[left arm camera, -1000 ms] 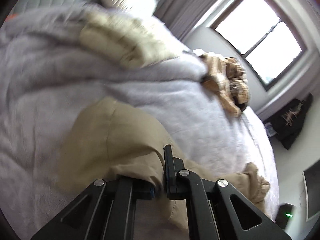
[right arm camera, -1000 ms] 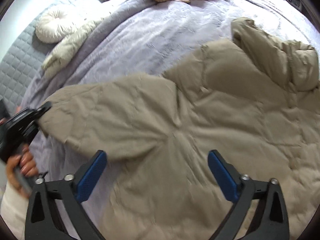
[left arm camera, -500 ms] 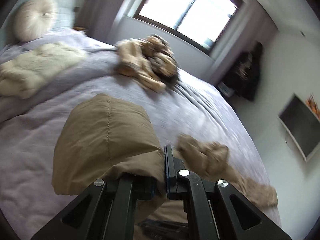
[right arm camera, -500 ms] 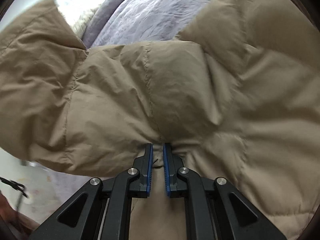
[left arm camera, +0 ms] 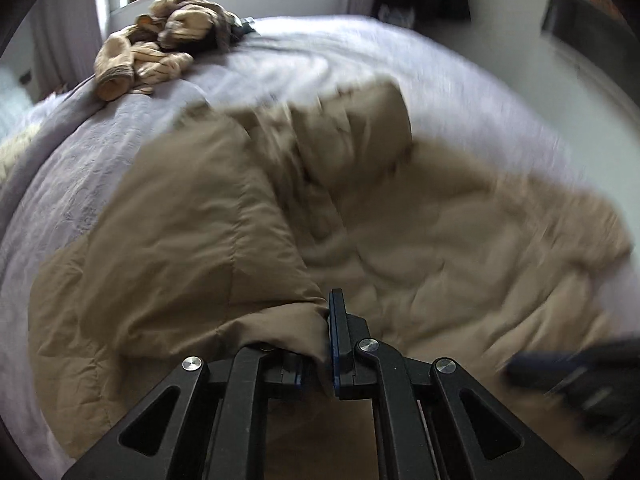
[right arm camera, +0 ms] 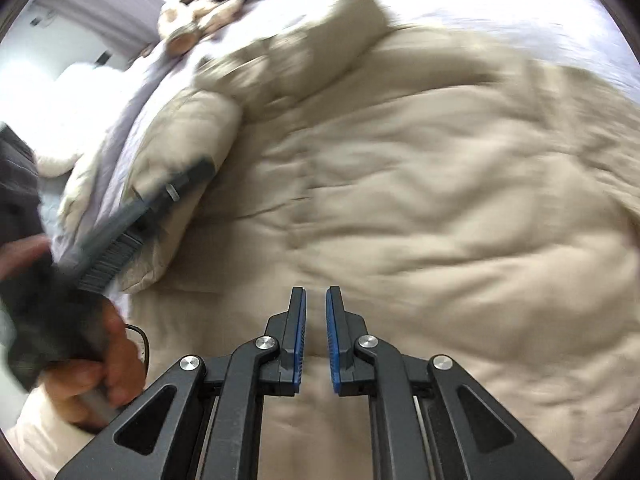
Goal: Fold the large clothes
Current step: 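Lift the grasped jacket side and fold it across the body with both tools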
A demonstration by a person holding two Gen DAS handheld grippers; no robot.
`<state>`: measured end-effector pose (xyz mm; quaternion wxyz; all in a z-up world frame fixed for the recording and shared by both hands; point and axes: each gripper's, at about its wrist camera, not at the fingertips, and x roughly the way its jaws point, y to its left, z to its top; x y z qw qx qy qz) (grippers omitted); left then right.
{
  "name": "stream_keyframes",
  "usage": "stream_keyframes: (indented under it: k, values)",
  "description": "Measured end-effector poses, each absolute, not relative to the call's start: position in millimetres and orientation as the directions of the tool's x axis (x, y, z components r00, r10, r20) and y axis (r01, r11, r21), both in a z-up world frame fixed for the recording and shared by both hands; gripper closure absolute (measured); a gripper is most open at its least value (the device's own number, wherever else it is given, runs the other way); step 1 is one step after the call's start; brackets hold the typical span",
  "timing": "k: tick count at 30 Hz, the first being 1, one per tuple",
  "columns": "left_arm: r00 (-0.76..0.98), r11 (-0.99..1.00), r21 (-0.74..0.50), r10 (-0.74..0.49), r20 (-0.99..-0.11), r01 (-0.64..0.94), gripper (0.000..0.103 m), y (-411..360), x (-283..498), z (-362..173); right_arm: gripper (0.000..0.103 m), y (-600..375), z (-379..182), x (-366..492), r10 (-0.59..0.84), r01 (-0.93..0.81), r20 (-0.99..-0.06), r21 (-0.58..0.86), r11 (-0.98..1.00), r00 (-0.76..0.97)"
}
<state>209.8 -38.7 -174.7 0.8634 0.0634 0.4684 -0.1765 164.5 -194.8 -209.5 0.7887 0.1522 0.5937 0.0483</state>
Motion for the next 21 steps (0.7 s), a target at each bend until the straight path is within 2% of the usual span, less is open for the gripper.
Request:
stream_keyframes:
  k: [1, 2, 3, 4, 7, 10, 11, 12, 14, 15, 19, 21]
  values:
    - [0.492, 0.929, -0.037, -0.228, -0.84, 0.368, 0.088, -41, 206, -178, 0.092, -204, -208, 162, 0.243, 0.121, -0.923, 0.289, 0.95, 0.299]
    - [0.476, 0.924, -0.045, -0.237, -0.847, 0.38, 0.062, -43, 201, -181, 0.092, -210, -208, 161, 0.236, 0.134, -0.923, 0.287, 0.948, 0.305]
    - [0.469, 0.921, -0.059, -0.251, -0.847, 0.386, 0.027, -44, 196, -180, 0.092, -223, -205, 159, 0.236, 0.145, -0.921, 0.29, 0.946, 0.309]
    - [0.492, 0.923, -0.05, -0.249, -0.834, 0.382, 0.018, -45, 188, -176, 0.092, -229, -206, 159, 0.234, 0.16, -0.92, 0.294, 0.943, 0.313]
    - [0.512, 0.918, -0.017, -0.236, -0.826, 0.396, 0.016, -42, 176, -167, 0.092, -247, -205, 154, 0.242, 0.176, -0.917, 0.308, 0.935, 0.318]
    - [0.536, 0.932, -0.044, -0.245, -0.808, 0.36, 0.016, -15, 167, -149, 0.091, -251, -198, 146, 0.235, 0.156, -0.917, 0.296, 0.942, 0.322]
    - [0.547, 0.939, -0.049, -0.24, -0.802, 0.34, 0.016, -5, 169, -148, 0.085, -242, -195, 150, 0.221, 0.132, -0.919, 0.276, 0.952, 0.328]
    - [0.569, 0.955, -0.05, -0.215, -0.794, 0.291, 0.016, 15, 164, -141, 0.077, -241, -191, 146, 0.213, 0.109, -0.917, 0.263, 0.959, 0.337]
    - [0.592, 0.98, -0.048, -0.156, -0.791, 0.195, 0.016, 53, 167, -135, 0.024, -221, -179, 148, 0.192, 0.041, -0.908, 0.223, 0.974, 0.372]
    - [0.597, 0.989, -0.047, -0.122, -0.793, 0.14, 0.016, 75, 167, -134, 0.019, -206, -172, 151, 0.189, -0.007, -0.896, 0.203, 0.979, 0.402]
    - [0.553, 0.994, -0.084, -0.028, -0.833, -0.076, 0.016, 158, 173, -150, 0.019, -129, -156, 165, 0.159, -0.233, -0.862, 0.05, 0.971, 0.481]
    - [0.498, 0.967, -0.184, -0.073, -0.864, -0.177, 0.016, 199, 184, -169, 0.019, -84, -163, 175, 0.111, -0.325, -0.86, -0.066, 0.943, 0.497]
